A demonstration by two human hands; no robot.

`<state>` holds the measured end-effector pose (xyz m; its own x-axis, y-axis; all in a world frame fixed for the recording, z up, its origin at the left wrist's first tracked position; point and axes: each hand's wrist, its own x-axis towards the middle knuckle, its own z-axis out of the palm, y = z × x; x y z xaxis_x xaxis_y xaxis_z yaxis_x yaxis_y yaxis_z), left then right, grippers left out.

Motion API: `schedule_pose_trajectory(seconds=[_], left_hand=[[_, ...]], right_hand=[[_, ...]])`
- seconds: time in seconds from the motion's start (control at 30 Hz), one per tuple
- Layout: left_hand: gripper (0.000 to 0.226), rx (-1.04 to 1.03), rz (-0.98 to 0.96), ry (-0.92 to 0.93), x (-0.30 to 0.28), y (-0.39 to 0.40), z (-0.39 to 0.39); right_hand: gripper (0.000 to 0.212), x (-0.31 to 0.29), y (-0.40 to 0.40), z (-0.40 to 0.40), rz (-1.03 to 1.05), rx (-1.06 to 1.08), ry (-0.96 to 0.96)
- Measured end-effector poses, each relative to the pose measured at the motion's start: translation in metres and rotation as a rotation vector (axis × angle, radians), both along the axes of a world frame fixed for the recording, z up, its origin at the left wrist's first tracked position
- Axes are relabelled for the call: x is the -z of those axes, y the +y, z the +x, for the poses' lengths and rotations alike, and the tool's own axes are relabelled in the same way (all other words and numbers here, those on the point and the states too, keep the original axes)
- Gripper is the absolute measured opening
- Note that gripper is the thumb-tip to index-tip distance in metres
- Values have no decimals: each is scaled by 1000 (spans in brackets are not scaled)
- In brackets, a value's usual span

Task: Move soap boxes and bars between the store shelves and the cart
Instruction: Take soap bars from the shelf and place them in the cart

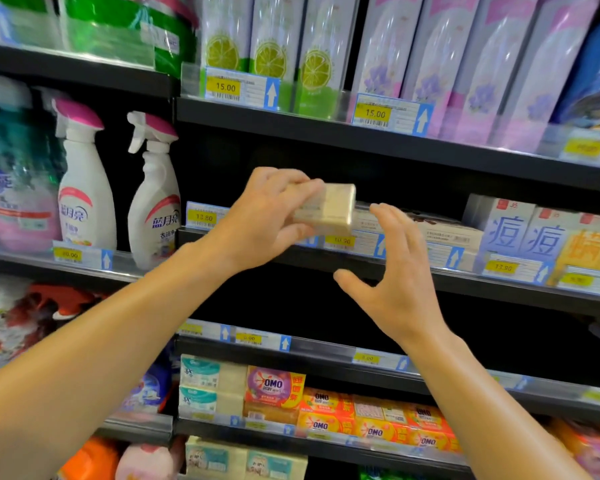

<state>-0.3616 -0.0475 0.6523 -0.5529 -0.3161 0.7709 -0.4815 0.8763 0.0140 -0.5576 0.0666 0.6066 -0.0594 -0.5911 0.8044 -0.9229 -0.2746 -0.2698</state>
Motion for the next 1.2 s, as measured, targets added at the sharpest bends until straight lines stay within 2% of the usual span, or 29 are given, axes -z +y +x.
schedule_pose_trajectory(seconds=[0.1,0.2,0.43,0.67,0.87,1.1,1.2], left_hand=[[58,-109,160,28,-11,-17,-4],[53,-186,260,-5,-20,-32,-15],[44,-180,525,-278,-38,-45,-27],[46,-82,377,-426,-31,-31,-23],[51,-223,265,-369,-9,-26,-13],[53,-197,331,-331,-7,-27,-13],[60,-212,272,-335,-1,-28,-11]], right_hand=[[82,21,-4,-7,45,128,101],[79,36,-8,-10,85,169,130],[72,50,-10,-14,86,219,129],[70,53,-16,-7,52,259,149],[73,59,-18,-5,63,336,195],[77,60,-19,0,129,383,225],[77,58,-17,2,160,392,231]])
